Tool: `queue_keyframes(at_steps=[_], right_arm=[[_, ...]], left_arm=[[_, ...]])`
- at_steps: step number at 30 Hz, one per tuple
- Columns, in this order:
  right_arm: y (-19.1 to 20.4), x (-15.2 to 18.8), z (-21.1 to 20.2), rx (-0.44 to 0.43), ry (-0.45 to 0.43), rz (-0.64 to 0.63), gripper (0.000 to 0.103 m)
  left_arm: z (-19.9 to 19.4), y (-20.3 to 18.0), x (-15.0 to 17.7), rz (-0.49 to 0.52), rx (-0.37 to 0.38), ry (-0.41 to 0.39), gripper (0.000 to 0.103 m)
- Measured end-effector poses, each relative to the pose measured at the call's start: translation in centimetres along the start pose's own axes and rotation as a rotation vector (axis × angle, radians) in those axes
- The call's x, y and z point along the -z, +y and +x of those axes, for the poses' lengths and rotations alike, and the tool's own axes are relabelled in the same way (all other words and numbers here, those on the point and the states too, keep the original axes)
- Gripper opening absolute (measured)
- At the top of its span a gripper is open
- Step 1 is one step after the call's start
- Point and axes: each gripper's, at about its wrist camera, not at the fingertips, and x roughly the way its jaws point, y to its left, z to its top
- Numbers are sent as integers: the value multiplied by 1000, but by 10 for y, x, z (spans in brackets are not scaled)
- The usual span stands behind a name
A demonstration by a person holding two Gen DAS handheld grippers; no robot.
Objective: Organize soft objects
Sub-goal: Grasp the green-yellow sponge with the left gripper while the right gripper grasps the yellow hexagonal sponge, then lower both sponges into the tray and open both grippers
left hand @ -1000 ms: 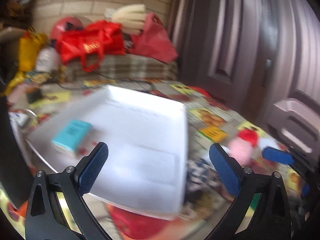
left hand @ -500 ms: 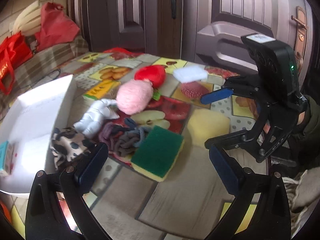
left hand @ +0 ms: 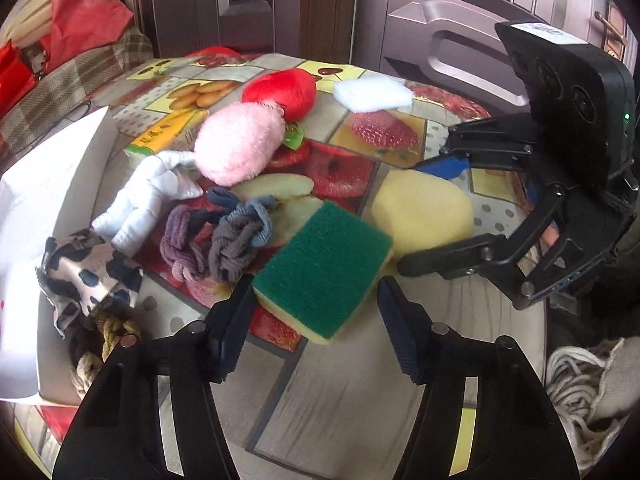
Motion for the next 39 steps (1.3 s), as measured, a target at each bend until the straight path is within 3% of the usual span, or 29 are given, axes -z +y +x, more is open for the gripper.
queue_keyframes(at_steps=[4, 7, 8, 10, 16, 18, 21, 26, 30, 32, 39], right_arm=[[-5, -1, -2, 15, -2, 18, 60], [-11, -3, -5, 24, -19, 42, 60], [-13, -4, -8, 33, -33, 50, 60], [-17, -8, -17, 56, -64, 65, 60], [-31, -35, -61, 87, -294, 151, 61], [-35, -46, -72, 92, -394, 195, 61], [-33, -56, -68, 115, -481, 217, 61], [-32, -63, -36, 155, -487, 220, 61], [-31, -61, -24, 175, -459, 223, 61], [-27, -61, -29, 165, -496, 220, 61], [3, -76, -13, 120, -479, 134, 61]], left_arm=[[7, 6, -7, -28, 0, -1, 62], [10, -2, -9, 13, -9, 6, 61], [10, -6, -9, 34, -22, 4, 41], [5, -9, -7, 49, -34, -19, 39], [-43, 5, 5, -23, -59, -262, 39], [-63, 11, 14, -45, -160, -364, 39], [-84, 26, 29, -94, -332, -437, 40], [-110, 67, 52, -257, -485, -482, 40], [-118, 84, 64, -335, -541, -501, 40], [-119, 85, 66, -339, -561, -509, 40], [-120, 99, 63, -345, -619, -540, 40]])
